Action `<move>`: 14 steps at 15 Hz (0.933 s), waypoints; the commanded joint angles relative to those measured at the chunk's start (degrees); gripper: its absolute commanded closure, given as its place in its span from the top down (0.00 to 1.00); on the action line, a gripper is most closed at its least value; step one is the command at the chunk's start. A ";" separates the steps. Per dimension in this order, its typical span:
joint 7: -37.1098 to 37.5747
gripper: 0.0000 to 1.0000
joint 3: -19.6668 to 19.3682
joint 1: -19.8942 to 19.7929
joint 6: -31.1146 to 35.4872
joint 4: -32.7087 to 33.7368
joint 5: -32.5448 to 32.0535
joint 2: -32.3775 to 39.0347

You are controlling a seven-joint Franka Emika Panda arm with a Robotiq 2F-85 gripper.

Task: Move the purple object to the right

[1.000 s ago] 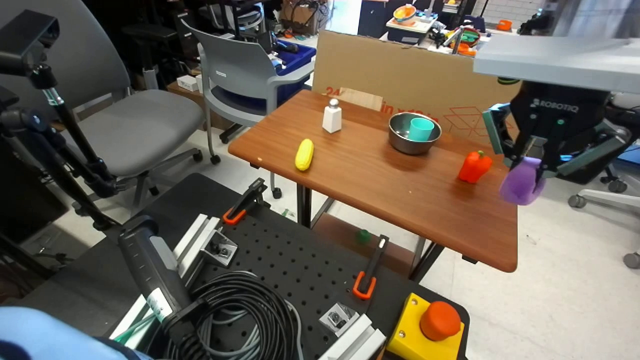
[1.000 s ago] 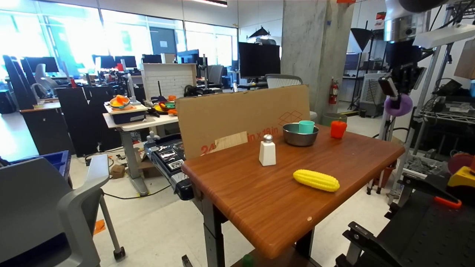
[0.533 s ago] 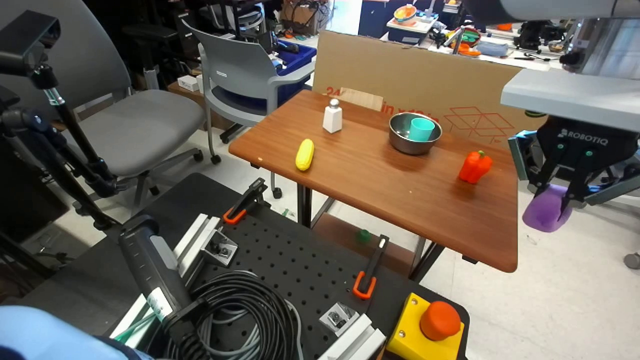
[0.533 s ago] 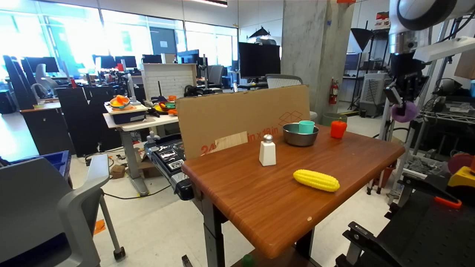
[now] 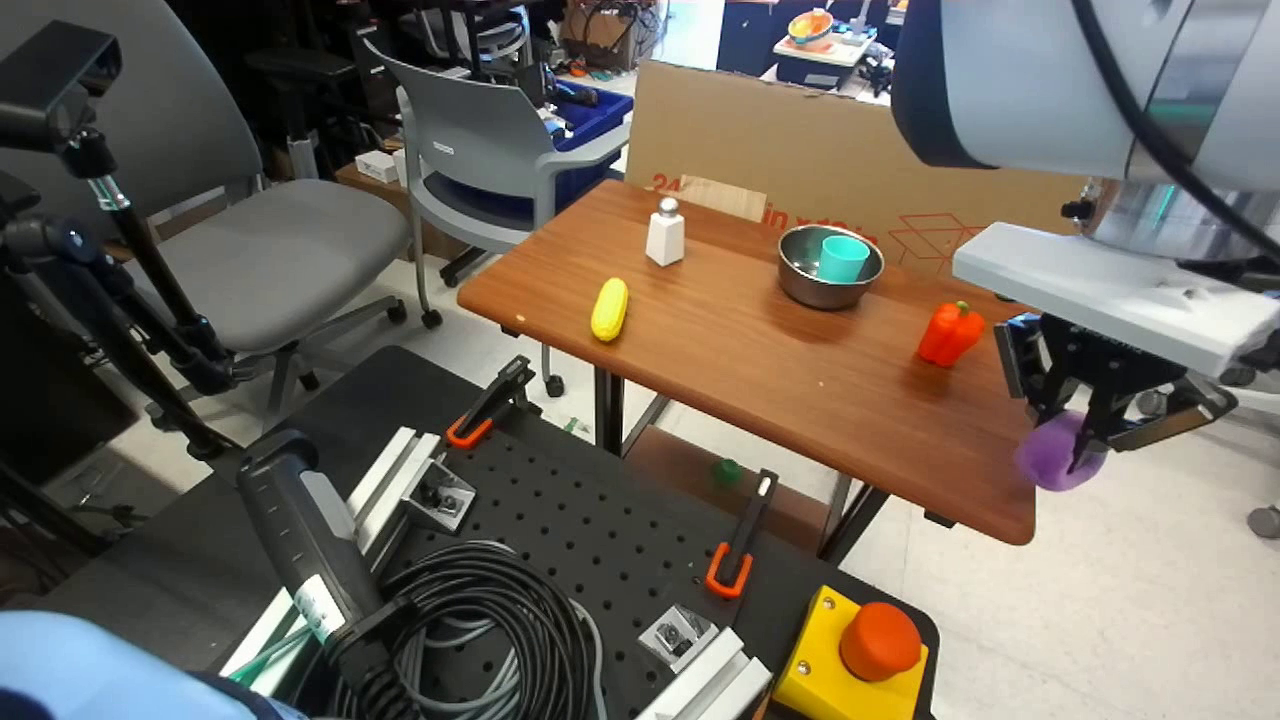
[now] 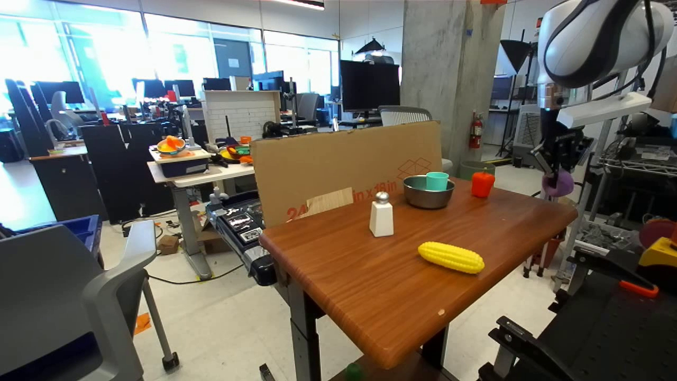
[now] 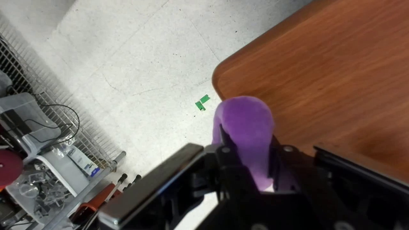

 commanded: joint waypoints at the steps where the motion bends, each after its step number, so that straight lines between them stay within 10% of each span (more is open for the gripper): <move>1: 0.12 0.06 0.82 0.96 1.52 1.09 4.66 2.77; 6: -3.58 0.06 4.33 0.00 -0.02 0.06 13.52 1.19; 7: -3.71 0.48 4.58 -0.03 -0.71 -0.11 14.83 0.83; 14: -5.62 0.94 6.31 1.12 -4.72 -1.96 17.84 -4.37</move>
